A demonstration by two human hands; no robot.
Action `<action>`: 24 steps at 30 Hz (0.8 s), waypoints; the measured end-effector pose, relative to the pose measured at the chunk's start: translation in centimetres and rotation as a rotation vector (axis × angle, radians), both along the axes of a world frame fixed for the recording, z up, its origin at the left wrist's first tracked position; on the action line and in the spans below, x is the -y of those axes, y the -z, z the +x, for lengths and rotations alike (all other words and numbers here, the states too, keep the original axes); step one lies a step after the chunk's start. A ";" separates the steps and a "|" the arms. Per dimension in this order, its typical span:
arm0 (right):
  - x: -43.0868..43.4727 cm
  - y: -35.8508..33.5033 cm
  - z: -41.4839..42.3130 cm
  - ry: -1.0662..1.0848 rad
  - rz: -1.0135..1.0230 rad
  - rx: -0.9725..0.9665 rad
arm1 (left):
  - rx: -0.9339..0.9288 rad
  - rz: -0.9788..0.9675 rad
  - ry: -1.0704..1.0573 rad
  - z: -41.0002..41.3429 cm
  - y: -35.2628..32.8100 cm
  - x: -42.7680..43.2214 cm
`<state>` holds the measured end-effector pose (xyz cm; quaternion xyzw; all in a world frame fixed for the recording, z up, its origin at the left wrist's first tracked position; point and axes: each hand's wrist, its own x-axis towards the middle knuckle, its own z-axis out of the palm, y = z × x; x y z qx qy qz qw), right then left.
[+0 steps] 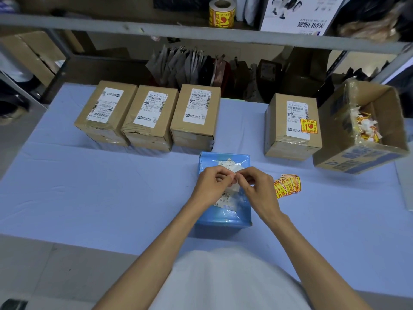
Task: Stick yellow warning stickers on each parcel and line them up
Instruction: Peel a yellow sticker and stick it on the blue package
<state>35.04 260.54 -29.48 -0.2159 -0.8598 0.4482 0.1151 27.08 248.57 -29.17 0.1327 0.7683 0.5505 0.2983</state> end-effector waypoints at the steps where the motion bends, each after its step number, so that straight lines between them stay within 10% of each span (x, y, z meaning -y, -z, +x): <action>1: 0.1 0.0 0.0 0.004 0.001 -0.012 | 0.007 -0.001 -0.012 0.0 0.0 0.0; 24: -0.4 -0.3 -0.4 0.096 -0.398 -0.006 | -0.080 0.007 0.067 -0.2 0.5 -0.1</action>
